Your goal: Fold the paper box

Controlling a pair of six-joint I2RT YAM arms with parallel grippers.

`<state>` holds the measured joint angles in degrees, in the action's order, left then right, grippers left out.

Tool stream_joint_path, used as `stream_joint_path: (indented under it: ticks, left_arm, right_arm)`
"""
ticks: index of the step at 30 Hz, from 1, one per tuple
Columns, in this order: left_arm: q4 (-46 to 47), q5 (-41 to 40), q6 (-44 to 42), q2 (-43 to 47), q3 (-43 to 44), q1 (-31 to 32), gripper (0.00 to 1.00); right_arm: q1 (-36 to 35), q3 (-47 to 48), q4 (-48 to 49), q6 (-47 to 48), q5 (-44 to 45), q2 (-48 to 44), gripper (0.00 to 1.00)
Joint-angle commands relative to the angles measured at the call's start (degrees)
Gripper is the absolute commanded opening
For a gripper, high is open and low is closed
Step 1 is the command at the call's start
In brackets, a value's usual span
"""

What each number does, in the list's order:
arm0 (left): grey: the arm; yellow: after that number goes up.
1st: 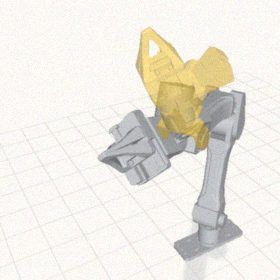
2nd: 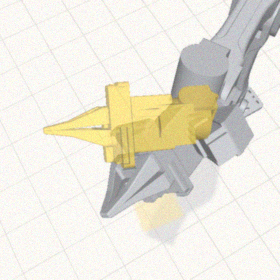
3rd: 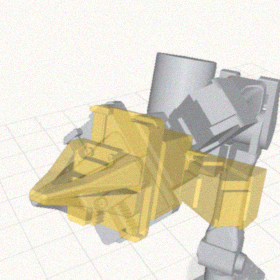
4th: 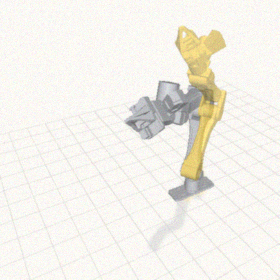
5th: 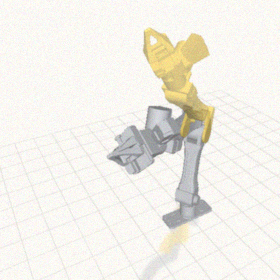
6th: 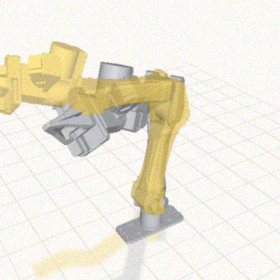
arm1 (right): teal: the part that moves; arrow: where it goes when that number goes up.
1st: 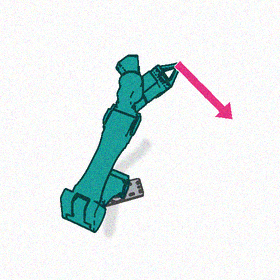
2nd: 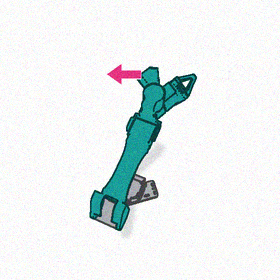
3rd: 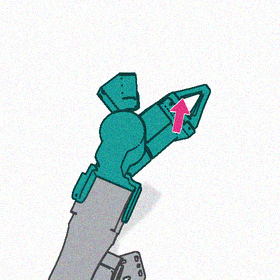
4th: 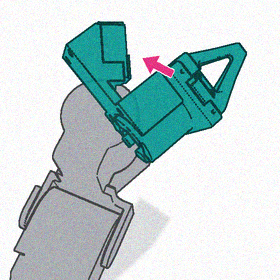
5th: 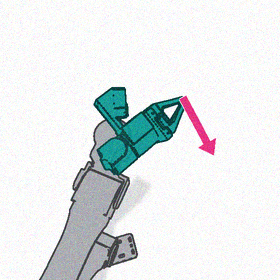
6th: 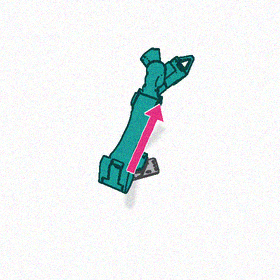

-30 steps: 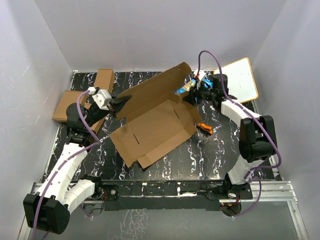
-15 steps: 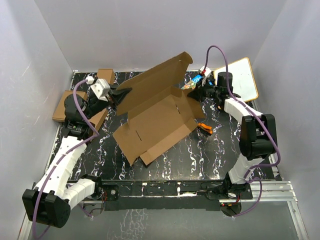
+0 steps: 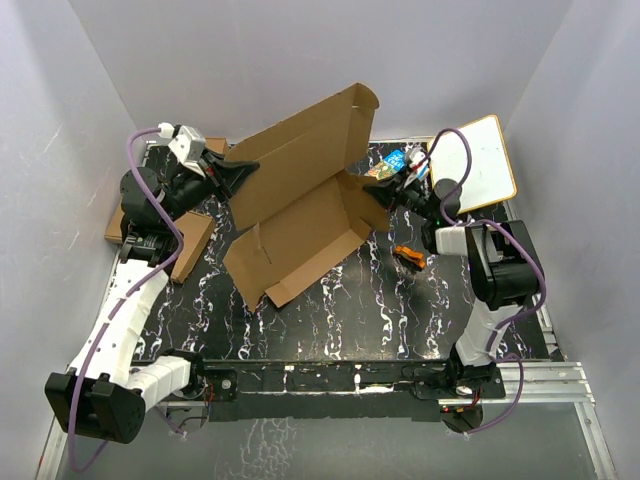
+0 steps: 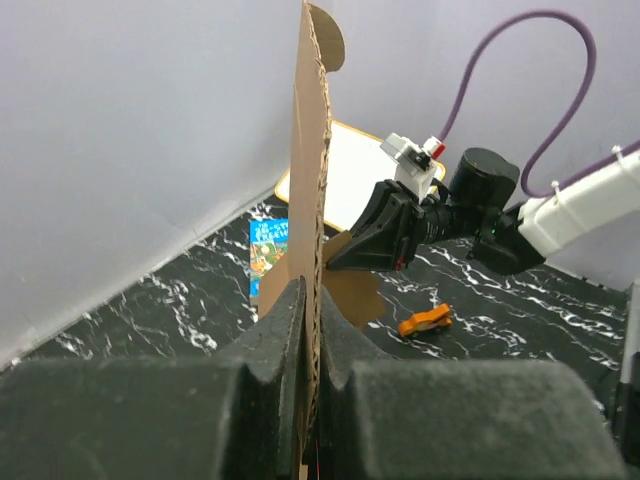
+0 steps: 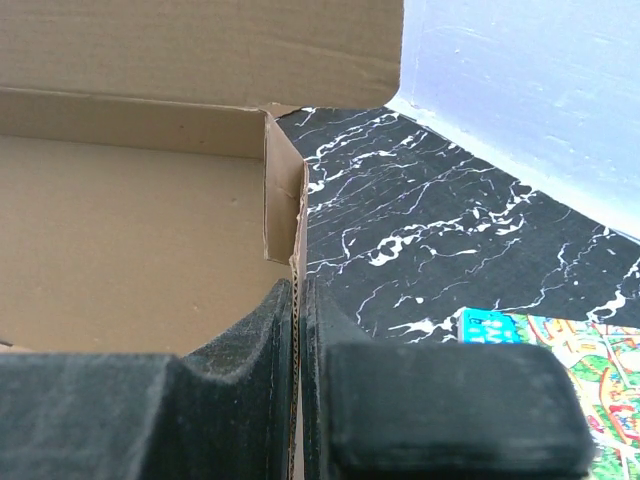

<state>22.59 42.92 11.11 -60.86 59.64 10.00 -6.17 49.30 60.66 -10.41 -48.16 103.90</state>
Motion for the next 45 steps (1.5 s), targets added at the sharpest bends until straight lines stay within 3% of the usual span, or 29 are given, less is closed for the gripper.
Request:
stream_joint_path:
  ticks: [1,8,16,28,35,41,43,45]
  left_arm:
    - [-1.73,-0.79,8.85,2.41,-0.89,-1.07,0.0]
    - [2.08,1.27,11.73,3.95,-5.04,-1.38,0.0]
    - [3.9,4.34,12.17,6.68,-10.25,-1.38,0.0]
    - [3.07,4.83,9.32,9.06,-12.61,-1.39,0.0]
    - [1.43,5.07,7.6,9.78,-12.74,-1.31,0.0]
    - [1.56,5.53,7.09,10.13,-12.88,-1.36,0.0]
    - [1.71,5.72,7.12,10.07,-12.8,-1.39,0.0]
    - [1.99,6.13,7.25,10.12,-12.79,-1.35,0.0]
  right_arm:
    - [-0.85,-2.89,22.79,-1.76,1.46,-0.35,0.08]
    - [-1.15,-10.36,32.73,-1.87,3.15,-0.33,0.08]
    - [-1.13,-16.75,33.55,1.78,0.02,-2.07,0.11]
    - [-0.69,-20.08,19.83,11.1,-6.54,-11.61,0.28]
    - [3.8,-15.95,-1.9,19.42,-15.78,-18.12,0.48]
    - [8.92,-13.38,-16.73,26.41,-26.08,-22.63,0.72]
    - [9.48,-9.29,-30.39,33.35,-27.86,-23.72,0.75]
    - [9.6,-2.19,-57.89,48.99,-27.12,-24.04,0.76]
